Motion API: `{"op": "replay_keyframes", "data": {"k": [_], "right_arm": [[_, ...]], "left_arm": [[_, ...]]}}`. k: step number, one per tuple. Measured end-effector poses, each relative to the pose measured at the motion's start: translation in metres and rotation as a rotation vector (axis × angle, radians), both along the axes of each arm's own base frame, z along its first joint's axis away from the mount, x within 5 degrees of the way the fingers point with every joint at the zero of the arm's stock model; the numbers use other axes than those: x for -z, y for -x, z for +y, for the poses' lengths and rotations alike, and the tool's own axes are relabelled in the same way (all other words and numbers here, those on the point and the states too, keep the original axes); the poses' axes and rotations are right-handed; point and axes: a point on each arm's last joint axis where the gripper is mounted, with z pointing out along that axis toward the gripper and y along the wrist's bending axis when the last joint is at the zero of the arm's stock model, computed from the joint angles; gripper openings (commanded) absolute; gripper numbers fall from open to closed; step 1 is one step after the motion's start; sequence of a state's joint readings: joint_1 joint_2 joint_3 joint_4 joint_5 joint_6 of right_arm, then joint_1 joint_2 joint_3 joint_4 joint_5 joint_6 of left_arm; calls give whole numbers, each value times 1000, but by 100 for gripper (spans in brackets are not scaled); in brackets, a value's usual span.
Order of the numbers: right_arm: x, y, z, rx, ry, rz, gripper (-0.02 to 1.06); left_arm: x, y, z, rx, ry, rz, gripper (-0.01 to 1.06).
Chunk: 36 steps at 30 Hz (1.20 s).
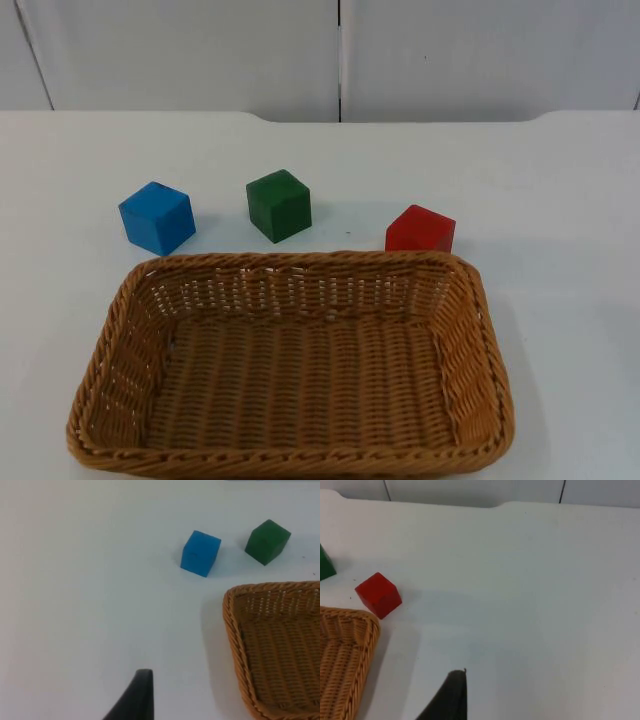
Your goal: Pick up one cube with each hand and place exactly two cubes into the same basket, leaving the remaining cube outside.
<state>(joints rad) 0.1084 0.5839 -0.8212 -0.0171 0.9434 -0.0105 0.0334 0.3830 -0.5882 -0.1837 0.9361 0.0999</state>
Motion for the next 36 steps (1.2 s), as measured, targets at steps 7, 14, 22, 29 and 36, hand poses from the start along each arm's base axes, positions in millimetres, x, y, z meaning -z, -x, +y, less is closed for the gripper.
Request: {"op": "replay_keyframes", "data": {"k": [7,14,22,29,36], "right_arm": [[5,-24,3,-2,8,57,105],[13,-47,5,-3,16,119,105],[17,-70,8,-4,21,161,105],[14,-97,11,-5,22,165,105],[13,-125,16,-38,32,181,105]], "left_arm": [[2,-17,1,-7,7,38,105],[6,-35,2,-15,10,79,105],[-3,-54,3,-13,6,108,105],[-19,-80,3,-4,-4,121,105],[-30,-105,4,12,-20,140,105]]}}
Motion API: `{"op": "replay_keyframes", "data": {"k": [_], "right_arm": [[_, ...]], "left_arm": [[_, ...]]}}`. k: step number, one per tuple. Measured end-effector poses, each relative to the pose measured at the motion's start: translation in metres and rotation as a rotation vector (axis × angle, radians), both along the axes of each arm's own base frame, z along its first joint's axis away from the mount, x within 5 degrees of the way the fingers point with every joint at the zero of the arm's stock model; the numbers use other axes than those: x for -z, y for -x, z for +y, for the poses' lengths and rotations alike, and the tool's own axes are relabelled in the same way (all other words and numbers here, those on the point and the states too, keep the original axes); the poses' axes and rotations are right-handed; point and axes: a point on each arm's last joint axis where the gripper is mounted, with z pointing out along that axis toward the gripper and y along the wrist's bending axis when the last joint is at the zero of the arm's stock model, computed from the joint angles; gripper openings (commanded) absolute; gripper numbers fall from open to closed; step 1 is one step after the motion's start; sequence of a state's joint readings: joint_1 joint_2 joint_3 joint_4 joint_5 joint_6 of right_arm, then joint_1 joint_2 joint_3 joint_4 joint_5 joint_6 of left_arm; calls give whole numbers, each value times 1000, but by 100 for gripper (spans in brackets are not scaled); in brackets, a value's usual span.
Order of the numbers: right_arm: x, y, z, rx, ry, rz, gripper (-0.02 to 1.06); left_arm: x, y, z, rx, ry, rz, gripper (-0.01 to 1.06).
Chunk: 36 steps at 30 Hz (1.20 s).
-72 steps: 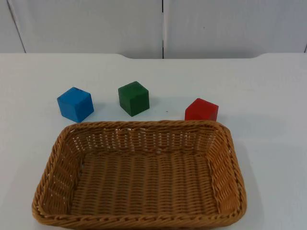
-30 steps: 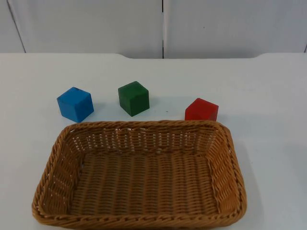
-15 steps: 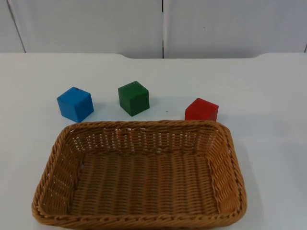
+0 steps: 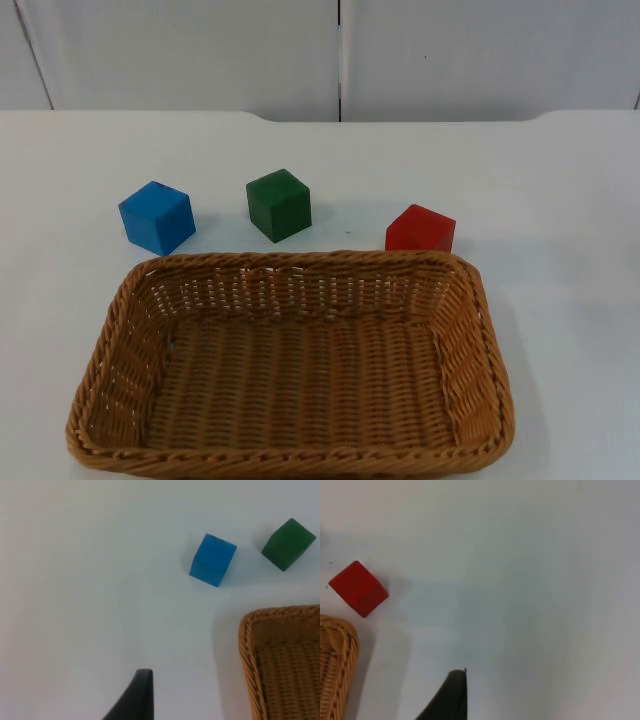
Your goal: Pick up one cube with each hand and place exactly two cubes into the same basket, leaving the remaining cube outside.
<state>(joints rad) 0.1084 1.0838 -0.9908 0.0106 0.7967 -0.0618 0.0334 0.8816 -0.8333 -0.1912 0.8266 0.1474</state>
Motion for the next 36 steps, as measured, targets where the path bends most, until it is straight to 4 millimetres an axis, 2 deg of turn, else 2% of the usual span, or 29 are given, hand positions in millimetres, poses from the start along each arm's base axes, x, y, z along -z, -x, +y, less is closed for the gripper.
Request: {"op": "replay_keyframes", "data": {"k": [6,12,21,25,27,30,32,36], "right_arm": [[-3,-24,9,-69,-31,7,105],[8,-44,14,-103,-46,30,105],[23,-67,27,-143,-66,84,105],[24,-81,53,-239,-50,80,105],[24,-83,60,-259,-48,80,105],[25,-94,91,-347,-41,84,105],[26,-96,95,-356,-39,85,105],[32,-108,133,-450,-24,91,105]], "left_arm": [[-5,-13,1,4,-9,-12,105],[-8,-21,2,10,-30,-64,105],[5,-43,-1,61,-25,-46,105],[20,-62,-4,101,-8,-9,105],[24,-67,-4,108,-10,2,105],[37,-80,-4,114,-11,37,105],[41,-84,-3,116,-13,44,105],[52,-101,-3,124,-21,76,105]]}}
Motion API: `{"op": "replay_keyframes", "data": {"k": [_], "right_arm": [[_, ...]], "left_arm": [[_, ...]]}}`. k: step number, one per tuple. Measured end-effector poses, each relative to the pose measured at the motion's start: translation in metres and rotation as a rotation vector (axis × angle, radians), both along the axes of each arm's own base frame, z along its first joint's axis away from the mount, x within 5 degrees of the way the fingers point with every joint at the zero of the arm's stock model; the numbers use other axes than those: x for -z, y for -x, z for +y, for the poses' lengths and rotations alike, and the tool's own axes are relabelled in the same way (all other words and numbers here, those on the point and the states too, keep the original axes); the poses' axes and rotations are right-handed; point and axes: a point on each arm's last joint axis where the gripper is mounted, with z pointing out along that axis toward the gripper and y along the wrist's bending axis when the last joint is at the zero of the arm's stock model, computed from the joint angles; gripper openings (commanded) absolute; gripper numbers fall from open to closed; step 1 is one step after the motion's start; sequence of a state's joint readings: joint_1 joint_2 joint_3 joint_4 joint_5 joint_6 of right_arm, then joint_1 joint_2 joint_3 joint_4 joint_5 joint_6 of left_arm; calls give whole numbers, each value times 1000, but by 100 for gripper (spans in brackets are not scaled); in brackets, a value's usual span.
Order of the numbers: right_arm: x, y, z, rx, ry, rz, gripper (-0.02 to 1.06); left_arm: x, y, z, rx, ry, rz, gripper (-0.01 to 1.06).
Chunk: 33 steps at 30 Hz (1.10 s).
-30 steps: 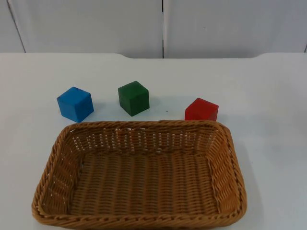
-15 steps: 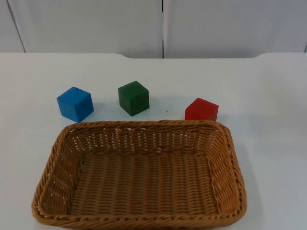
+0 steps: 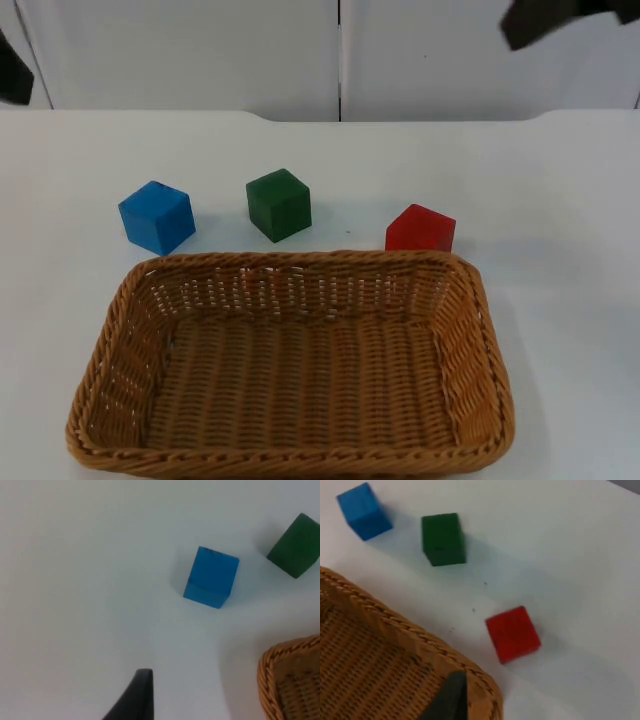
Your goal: Pick up one cube with each hand and place exactly two cubes into the same basket, leaving the remaining cube outside.
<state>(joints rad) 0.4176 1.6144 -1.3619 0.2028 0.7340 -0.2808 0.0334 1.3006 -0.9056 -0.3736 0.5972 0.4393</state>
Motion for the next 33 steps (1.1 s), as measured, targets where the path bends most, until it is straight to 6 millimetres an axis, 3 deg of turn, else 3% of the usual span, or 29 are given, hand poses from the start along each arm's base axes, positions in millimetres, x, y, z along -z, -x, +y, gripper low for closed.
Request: {"op": "replay_keyframes", "data": {"k": [13,21,33], "right_arm": [[36,-24,84,-163,29,3,105],[62,-40,110,-195,28,-25,105],[96,-69,142,-194,-8,-102,105]], "left_arm": [[1,-57,-1,50,8,11,105],[14,-79,-5,106,21,21,105],[56,-124,-5,151,16,80,105]]}}
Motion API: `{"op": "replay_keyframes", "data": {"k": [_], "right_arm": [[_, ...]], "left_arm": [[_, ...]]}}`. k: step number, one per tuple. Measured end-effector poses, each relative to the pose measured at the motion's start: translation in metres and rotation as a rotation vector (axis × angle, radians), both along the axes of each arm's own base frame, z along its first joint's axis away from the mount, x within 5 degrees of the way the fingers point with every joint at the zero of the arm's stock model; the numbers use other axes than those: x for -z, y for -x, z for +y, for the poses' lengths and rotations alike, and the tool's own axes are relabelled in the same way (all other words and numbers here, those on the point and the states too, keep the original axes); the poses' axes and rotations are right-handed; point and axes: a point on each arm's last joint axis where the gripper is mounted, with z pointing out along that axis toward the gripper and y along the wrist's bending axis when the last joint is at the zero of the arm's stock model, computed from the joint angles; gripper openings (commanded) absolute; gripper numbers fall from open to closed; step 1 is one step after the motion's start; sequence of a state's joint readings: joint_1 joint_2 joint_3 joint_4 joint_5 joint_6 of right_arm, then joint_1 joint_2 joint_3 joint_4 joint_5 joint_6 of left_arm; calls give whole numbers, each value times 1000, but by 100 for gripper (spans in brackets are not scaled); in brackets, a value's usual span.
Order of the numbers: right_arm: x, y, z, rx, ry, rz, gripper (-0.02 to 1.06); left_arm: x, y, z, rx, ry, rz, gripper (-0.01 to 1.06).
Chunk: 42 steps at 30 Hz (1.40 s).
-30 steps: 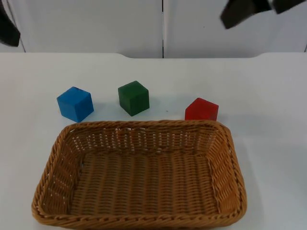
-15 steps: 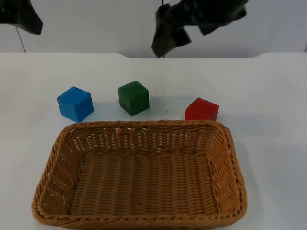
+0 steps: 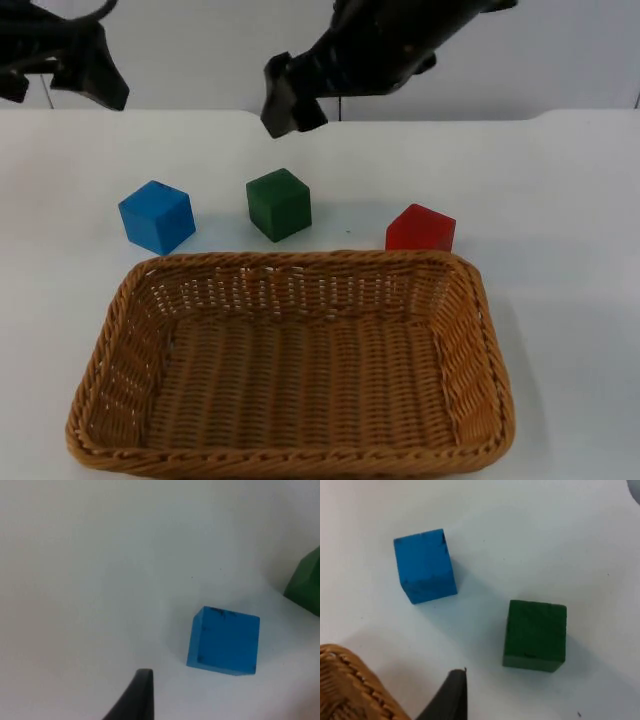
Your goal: Pick up one cube with each hand and place exactly two cubes into the same basket, leaving the remaining cube outside.
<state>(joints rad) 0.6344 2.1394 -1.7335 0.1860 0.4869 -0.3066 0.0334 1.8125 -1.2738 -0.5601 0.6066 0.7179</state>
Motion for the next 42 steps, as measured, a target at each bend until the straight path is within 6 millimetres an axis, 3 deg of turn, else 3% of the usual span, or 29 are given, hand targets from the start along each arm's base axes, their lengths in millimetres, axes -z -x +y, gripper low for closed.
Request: {"op": "replay_keyframes", "data": {"k": [18,35,42], "right_arm": [[56,-39,30,7,-14,22,105],[114,-52,47,1,3,47,105],[127,-55,48,11,-9,19,105]], "left_arm": [[59,-31,-8,131,44,24,105],[97,-46,-6,130,17,18,105],[112,-48,-7,148,29,27,105]]}}
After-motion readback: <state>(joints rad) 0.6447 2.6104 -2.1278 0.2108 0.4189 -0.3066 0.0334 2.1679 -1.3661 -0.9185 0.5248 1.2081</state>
